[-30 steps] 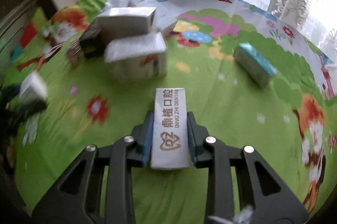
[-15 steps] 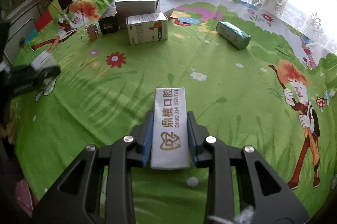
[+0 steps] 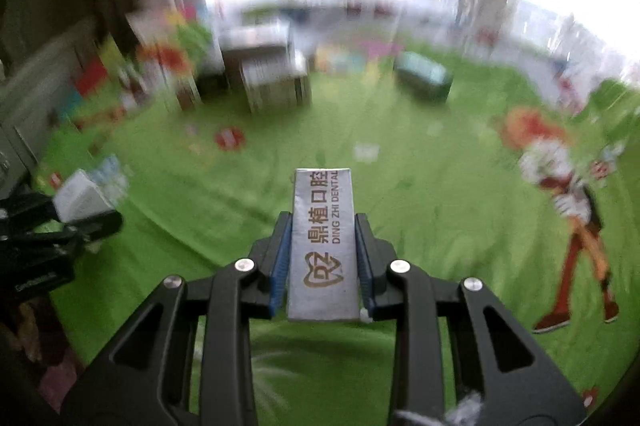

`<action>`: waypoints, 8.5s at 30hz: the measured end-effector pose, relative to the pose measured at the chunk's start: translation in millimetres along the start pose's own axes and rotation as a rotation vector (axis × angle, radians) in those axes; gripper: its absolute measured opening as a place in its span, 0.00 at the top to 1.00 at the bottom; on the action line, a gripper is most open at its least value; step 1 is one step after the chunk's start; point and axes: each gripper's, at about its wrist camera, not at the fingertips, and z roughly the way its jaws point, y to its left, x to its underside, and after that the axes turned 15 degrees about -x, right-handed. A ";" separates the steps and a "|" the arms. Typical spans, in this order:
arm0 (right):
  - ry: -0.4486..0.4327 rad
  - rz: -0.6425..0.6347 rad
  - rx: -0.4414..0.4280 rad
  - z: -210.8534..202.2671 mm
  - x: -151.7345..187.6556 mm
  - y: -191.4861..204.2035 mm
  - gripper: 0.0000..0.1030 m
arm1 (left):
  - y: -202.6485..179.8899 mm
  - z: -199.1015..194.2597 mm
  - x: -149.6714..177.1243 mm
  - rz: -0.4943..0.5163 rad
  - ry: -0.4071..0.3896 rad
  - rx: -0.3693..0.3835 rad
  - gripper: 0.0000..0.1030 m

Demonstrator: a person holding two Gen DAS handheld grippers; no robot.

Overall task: Organize rigid objects
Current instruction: 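Carry the dental box and white cube box over to the storage box, then open the right tool over the storage box while the left tool releases the cube box, then move both open tools back over the table, then grasp the binder clip with the left tool while the right tool grasps a white printed medicine box, then carry the binder clip and white medicine box over to the storage box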

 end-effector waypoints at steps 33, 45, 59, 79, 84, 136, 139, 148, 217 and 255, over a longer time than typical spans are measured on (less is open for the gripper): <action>-0.623 -0.239 0.093 -155.9 2.3 100.7 0.67 | 13.6 -162.2 7.7 -0.081 -0.573 -0.026 0.58; -0.552 -0.374 -0.100 -138.9 0.6 160.3 0.67 | 72.7 -168.6 32.3 -0.183 -0.521 -0.113 0.58; -0.418 -0.572 -0.350 -105.6 1.2 251.1 0.67 | 168.7 -171.5 72.7 -0.328 -0.403 -0.292 0.58; -0.075 -0.796 -0.557 -32.8 30.3 359.6 0.67 | 257.0 -116.2 160.3 -0.501 -0.053 -0.386 0.58; 0.039 -0.811 -0.585 -4.6 44.3 372.7 0.67 | 267.6 -104.6 182.8 -0.521 0.029 -0.397 0.58; 0.055 -0.038 -0.056 7.7 4.3 14.2 0.15 | 31.0 176.1 -110.9 -0.056 0.115 -0.069 0.16; 0.066 -0.078 -0.098 21.7 -4.6 19.1 0.15 | 36.6 160.2 -100.7 -0.058 0.089 -0.070 0.69; 0.250 -0.038 -0.126 141.7 -65.3 -3.4 0.06 | 72.8 112.5 -44.9 -0.193 0.069 0.049 0.69; -0.430 0.054 0.094 -102.3 -0.4 14.9 0.59 | -28.8 -96.8 -32.9 -0.045 -0.406 0.104 0.70; -0.610 -0.287 -0.053 -148.2 -9.1 144.2 0.58 | 62.7 -185.2 18.8 -0.168 -0.608 -0.066 0.69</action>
